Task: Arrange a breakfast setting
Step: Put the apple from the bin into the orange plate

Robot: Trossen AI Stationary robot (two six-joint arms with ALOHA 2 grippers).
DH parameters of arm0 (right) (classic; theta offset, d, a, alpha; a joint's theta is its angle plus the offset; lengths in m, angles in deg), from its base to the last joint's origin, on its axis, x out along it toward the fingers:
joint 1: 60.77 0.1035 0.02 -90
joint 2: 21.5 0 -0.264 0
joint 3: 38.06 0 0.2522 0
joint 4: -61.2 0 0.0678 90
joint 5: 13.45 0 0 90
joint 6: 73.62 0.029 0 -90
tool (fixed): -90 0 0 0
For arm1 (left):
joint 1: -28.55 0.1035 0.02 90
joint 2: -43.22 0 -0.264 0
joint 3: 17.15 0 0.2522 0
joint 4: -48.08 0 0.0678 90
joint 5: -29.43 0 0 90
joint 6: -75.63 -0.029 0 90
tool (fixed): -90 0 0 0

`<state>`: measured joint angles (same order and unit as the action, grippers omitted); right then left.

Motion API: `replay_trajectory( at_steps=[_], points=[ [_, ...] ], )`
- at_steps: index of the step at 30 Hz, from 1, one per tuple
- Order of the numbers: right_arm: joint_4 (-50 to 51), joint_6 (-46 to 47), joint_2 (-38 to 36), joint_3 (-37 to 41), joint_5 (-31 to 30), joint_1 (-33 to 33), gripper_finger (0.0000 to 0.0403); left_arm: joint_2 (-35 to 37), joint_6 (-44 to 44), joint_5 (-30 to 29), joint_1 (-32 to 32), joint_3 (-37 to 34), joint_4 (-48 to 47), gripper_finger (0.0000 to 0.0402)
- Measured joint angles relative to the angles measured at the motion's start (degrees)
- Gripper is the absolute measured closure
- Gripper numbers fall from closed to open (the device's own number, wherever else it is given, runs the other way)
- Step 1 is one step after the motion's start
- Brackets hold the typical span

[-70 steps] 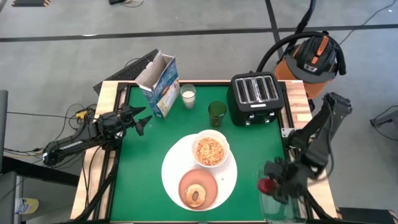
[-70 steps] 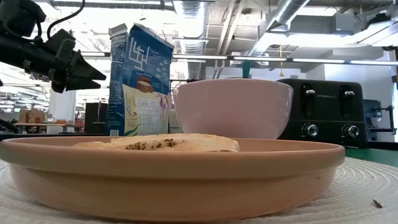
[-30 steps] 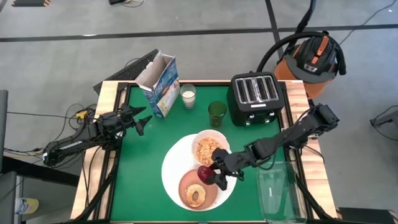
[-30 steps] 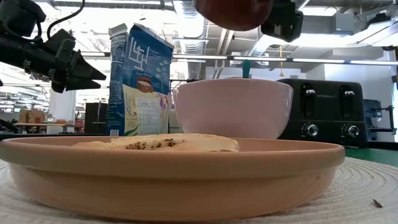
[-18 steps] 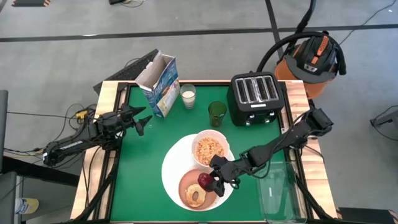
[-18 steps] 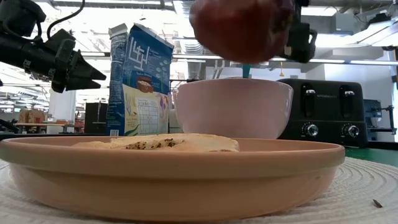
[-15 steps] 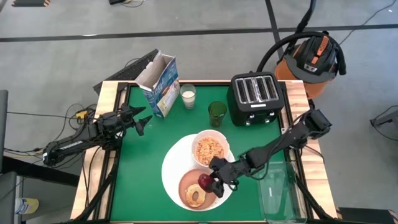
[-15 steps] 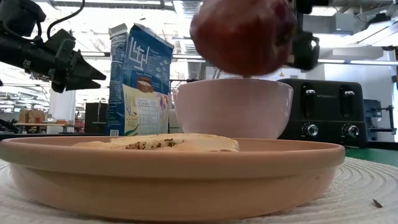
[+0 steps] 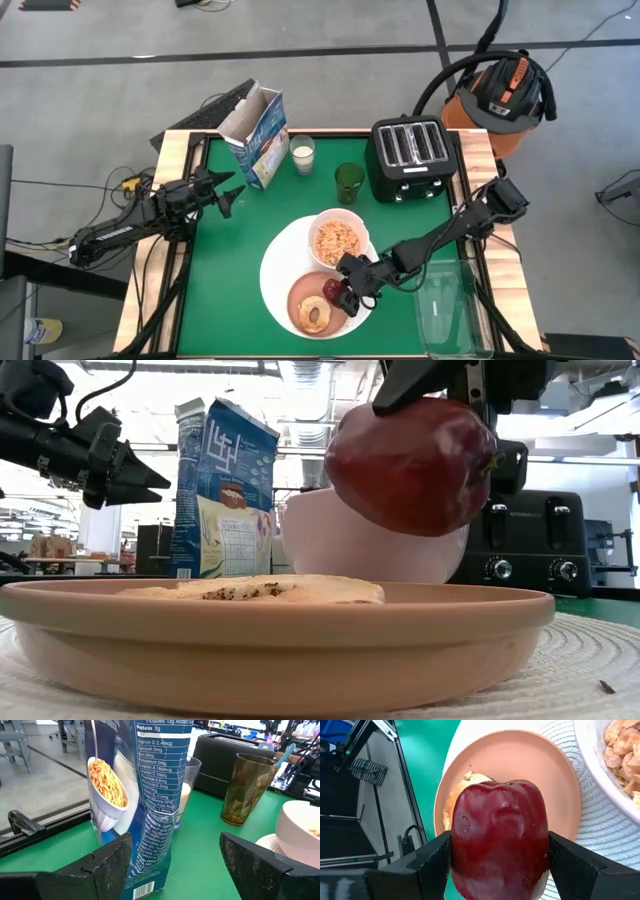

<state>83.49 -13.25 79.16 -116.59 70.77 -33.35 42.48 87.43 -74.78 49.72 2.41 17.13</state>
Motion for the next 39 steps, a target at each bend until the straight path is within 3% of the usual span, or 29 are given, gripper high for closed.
replay_trajectory(
  at_steps=[28,39],
  points=[
    [1.1,-2.3,3.7,-1.3,-0.1,-0.6,0.0102,-0.1,0.0,0.0,0.0,0.0,0.1,0.0113],
    [1.5,-3.8,3.7,-1.3,-0.1,-0.6,0.0045,-0.1,0.0,0.1,0.0,0.0,0.1,0.0113]
  ],
)
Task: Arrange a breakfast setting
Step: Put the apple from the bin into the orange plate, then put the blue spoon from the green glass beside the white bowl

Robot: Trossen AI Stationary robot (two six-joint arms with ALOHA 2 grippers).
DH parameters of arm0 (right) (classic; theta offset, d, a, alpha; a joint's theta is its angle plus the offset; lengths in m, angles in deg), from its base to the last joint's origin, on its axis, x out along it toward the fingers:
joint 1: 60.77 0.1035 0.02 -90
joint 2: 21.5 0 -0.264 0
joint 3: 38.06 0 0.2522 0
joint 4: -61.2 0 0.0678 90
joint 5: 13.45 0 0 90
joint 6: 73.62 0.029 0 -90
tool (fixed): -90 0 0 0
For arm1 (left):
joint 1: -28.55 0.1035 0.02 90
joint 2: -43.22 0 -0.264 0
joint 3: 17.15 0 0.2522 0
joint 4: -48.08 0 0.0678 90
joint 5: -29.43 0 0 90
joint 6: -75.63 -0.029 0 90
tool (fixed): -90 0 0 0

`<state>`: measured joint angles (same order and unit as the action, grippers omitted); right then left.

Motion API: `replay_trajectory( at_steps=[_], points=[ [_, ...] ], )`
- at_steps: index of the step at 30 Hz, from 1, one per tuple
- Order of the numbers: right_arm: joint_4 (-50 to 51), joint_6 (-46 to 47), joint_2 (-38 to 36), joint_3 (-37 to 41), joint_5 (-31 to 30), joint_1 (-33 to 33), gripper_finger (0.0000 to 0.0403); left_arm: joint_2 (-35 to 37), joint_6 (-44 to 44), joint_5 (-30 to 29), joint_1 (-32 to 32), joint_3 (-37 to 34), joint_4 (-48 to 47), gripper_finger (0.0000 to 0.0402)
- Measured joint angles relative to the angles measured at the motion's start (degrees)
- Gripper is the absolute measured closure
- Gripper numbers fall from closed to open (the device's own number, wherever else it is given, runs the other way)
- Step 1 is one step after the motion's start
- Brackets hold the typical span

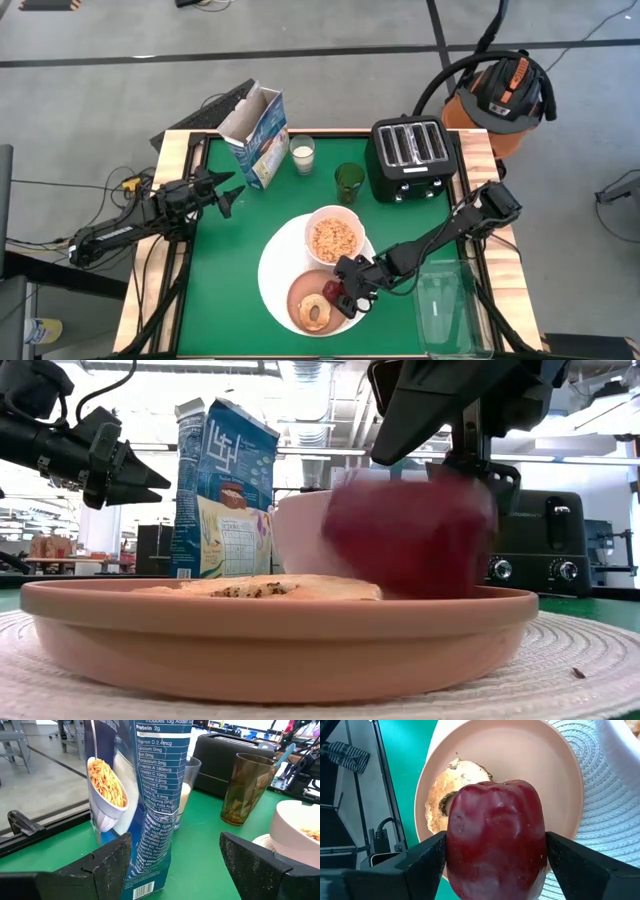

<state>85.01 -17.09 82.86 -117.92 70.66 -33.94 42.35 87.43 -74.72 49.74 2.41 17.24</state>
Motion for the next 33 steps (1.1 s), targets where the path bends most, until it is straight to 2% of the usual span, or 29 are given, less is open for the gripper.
replay_trajectory(
  at_steps=[5,15,25,33],
  points=[
    [0.0,0.0,0.0,0.0,0.0,0.0,0.0029,0.0,0.0,0.0,0.0,0.0,0.0,0.0113],
    [0.0,-0.1,-1.6,0.0,0.0,0.0,0.0027,0.0,0.0,0.0,0.0,0.0,0.0,0.0113],
    [1.7,-0.1,-13.2,0.0,-0.3,-0.3,0.0026,0.0,0.0,0.1,0.0,0.0,0.0,0.0113],
    [6.7,-3.5,-23.5,0.0,-4.6,-4.7,0.003,0.0,0.0,0.1,0.0,0.0,0.0,0.0113]
  ],
)
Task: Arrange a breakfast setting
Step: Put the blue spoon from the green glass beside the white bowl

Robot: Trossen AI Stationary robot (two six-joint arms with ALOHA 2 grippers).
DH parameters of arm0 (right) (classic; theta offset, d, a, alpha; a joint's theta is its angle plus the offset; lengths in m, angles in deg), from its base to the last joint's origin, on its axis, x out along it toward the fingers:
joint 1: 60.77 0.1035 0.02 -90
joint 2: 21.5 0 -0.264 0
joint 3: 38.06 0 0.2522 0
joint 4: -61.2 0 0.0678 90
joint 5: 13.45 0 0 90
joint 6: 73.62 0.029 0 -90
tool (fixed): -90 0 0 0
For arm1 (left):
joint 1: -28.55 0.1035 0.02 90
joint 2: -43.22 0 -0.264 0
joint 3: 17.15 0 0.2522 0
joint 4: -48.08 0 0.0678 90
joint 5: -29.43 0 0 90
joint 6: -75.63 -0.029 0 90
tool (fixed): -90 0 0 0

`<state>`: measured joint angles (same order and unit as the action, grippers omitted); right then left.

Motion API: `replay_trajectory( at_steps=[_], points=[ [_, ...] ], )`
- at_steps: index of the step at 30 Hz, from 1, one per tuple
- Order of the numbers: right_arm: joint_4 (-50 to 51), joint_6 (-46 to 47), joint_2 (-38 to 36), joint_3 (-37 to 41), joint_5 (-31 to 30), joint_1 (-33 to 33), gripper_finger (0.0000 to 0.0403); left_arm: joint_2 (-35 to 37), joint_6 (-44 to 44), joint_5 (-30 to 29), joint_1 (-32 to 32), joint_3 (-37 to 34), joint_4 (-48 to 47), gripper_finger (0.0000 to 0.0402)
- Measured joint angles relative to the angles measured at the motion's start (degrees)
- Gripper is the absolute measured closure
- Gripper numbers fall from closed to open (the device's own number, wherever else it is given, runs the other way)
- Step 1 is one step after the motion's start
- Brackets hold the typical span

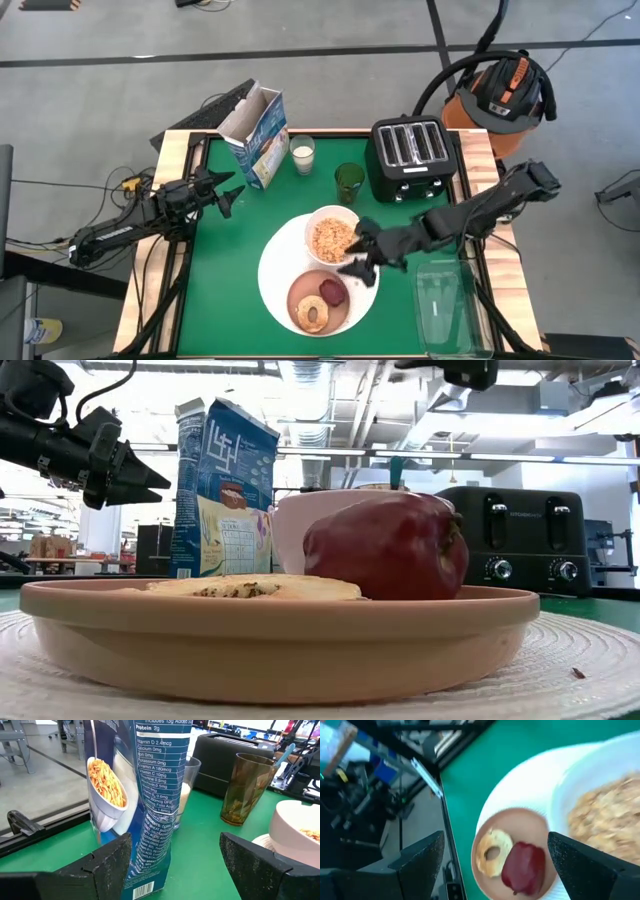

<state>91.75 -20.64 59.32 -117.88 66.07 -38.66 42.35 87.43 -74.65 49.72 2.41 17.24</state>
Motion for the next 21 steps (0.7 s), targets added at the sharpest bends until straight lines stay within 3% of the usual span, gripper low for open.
replay_trajectory(
  at_steps=[11,21],
  points=[
    [5.0,-14.8,-10.5,0.0,-1.5,-12.1,0.0048,0.0,0.0,0.0,0.0,0.0,0.0,0.0113],
    [11.0,-39.7,-11.1,0.0,1.7,-20.9,0.0049,0.0,0.0,0.0,0.0,0.0,0.0,0.0113]
  ],
)
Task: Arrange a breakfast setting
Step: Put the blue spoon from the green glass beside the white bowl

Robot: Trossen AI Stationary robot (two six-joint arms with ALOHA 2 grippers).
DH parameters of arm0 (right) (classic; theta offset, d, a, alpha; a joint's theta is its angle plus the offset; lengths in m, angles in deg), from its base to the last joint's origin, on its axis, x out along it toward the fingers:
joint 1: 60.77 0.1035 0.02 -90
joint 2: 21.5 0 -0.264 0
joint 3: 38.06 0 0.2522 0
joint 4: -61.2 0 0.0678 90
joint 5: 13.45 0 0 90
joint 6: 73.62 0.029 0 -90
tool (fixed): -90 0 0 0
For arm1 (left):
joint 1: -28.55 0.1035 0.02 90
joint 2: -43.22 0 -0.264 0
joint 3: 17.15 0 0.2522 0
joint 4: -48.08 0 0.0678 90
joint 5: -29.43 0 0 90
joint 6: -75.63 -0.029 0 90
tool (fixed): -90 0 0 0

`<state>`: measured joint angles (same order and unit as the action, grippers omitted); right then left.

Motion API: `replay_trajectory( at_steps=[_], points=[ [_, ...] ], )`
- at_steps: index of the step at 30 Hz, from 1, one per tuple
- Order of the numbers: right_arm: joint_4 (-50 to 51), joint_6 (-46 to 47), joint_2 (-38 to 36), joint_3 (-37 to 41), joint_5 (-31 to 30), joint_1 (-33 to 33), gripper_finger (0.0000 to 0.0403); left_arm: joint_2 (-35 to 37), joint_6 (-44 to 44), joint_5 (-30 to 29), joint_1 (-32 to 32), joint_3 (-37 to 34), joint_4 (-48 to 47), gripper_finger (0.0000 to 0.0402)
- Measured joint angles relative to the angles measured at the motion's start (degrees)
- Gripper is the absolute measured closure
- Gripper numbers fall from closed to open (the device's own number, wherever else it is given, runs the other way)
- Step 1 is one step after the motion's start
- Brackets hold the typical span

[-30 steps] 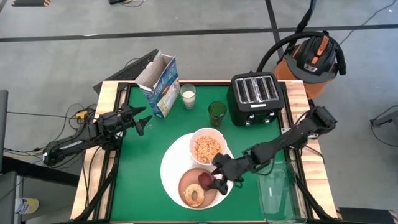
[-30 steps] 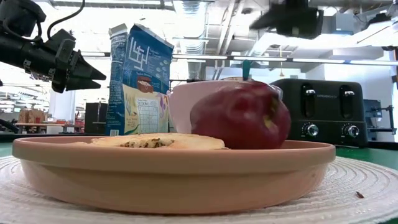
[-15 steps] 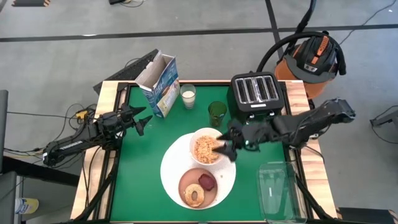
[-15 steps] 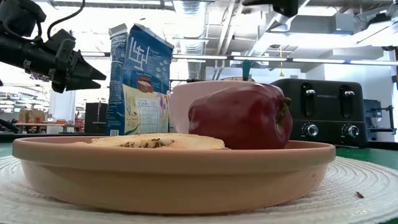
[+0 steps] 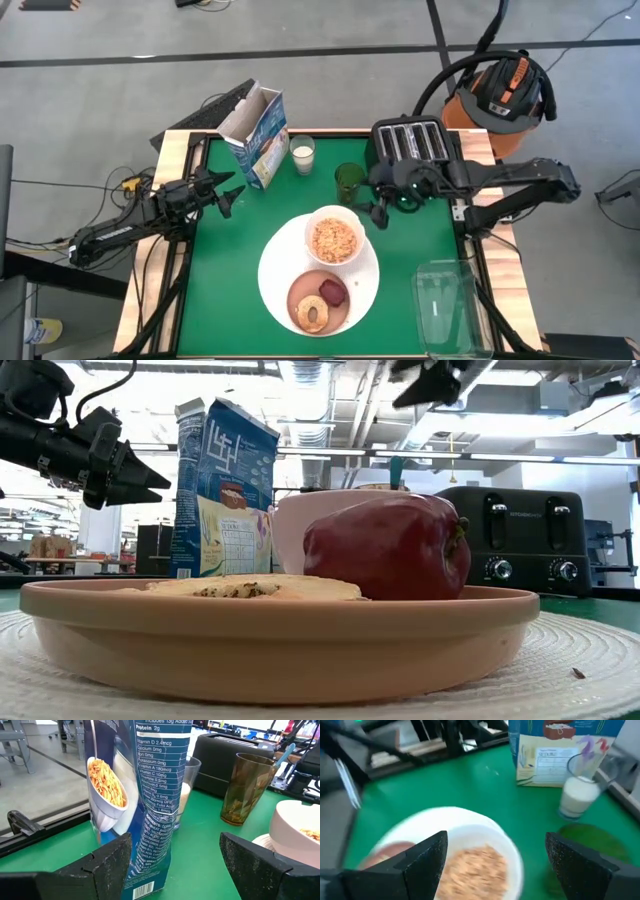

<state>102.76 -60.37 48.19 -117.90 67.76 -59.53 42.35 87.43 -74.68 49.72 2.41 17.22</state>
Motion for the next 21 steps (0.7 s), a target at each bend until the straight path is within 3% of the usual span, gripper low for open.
replay_trajectory(
  at_steps=[10,21],
  points=[
    [7.3,-20.9,2.3,0.1,0.1,-7.0,0.0049,0.0,0.0,0.0,0.0,0.0,-0.1,0.0113],
    [7.7,-26.8,5.6,-0.1,10.1,-14.5,0.0049,0.0,0.0,0.0,0.0,0.0,0.0,0.0113]
  ],
)
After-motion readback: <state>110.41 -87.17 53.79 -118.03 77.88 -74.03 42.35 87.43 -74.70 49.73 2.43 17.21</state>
